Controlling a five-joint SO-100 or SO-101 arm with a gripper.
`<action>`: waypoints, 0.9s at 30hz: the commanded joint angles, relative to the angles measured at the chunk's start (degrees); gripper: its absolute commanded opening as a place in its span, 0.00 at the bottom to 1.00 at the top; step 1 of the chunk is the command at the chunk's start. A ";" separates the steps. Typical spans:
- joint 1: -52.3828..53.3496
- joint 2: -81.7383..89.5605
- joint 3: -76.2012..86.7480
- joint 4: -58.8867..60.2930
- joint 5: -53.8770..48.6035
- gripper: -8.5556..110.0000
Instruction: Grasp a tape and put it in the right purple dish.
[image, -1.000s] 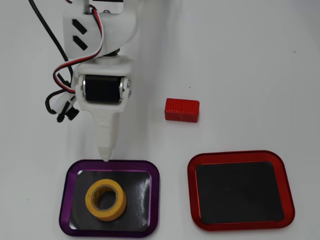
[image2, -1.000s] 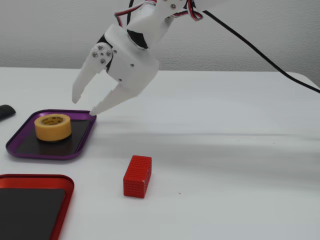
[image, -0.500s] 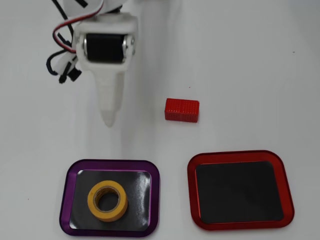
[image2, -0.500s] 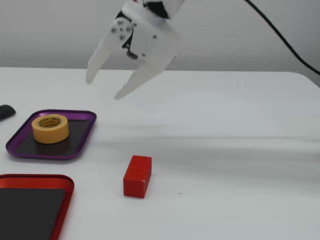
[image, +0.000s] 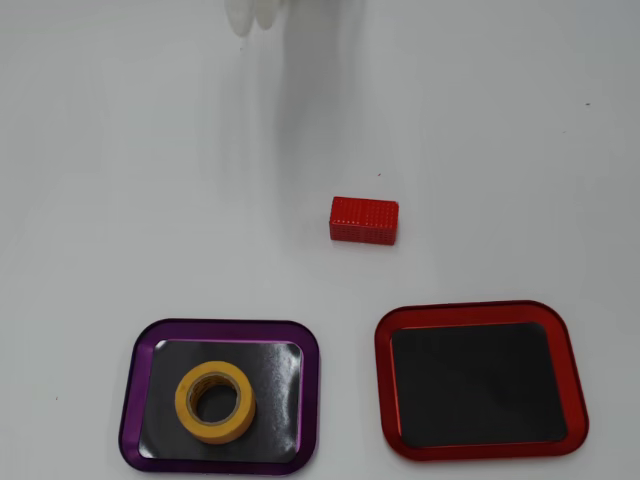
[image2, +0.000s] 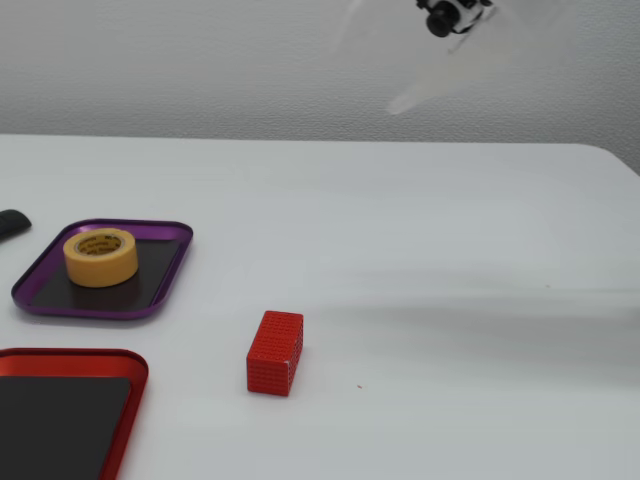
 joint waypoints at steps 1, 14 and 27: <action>-0.26 16.61 10.11 0.18 0.00 0.20; -0.26 55.11 48.60 9.40 0.62 0.20; -3.69 53.88 56.87 8.53 0.70 0.07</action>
